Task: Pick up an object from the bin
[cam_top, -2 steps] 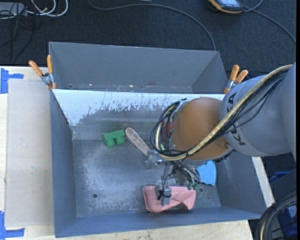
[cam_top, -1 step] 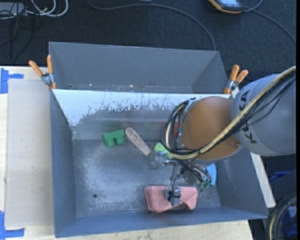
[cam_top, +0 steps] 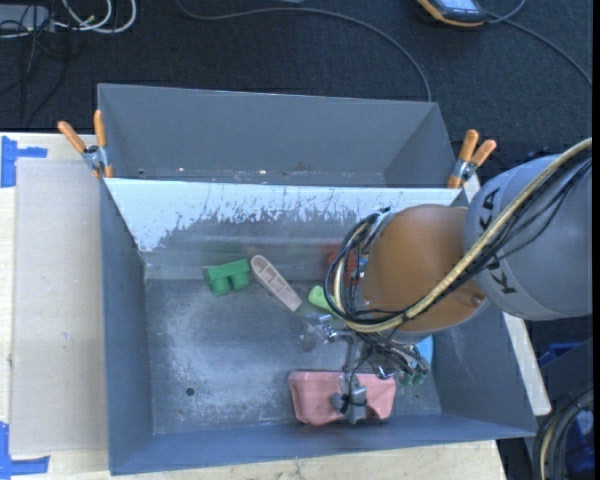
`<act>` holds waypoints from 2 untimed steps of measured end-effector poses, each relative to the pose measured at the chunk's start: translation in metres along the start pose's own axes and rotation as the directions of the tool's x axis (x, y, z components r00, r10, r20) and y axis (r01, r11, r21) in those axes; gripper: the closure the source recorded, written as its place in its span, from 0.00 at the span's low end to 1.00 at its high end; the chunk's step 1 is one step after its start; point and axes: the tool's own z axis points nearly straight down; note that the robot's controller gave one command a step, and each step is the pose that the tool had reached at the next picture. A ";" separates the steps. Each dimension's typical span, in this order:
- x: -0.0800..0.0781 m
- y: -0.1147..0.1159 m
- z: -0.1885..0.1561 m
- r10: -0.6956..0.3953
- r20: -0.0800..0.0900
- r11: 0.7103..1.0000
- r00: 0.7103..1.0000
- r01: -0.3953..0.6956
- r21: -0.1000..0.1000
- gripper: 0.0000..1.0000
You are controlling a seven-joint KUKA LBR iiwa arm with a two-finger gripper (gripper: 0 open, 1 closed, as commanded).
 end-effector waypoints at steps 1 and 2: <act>0.006 0.000 0.038 -0.218 0.009 0.976 0.976 0.217 0.006 0.00; 0.006 -0.005 0.039 -0.220 0.016 0.975 0.975 0.220 0.001 1.00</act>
Offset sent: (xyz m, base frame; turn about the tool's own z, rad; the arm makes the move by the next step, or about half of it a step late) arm -0.0101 -0.0113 -0.0462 -0.2243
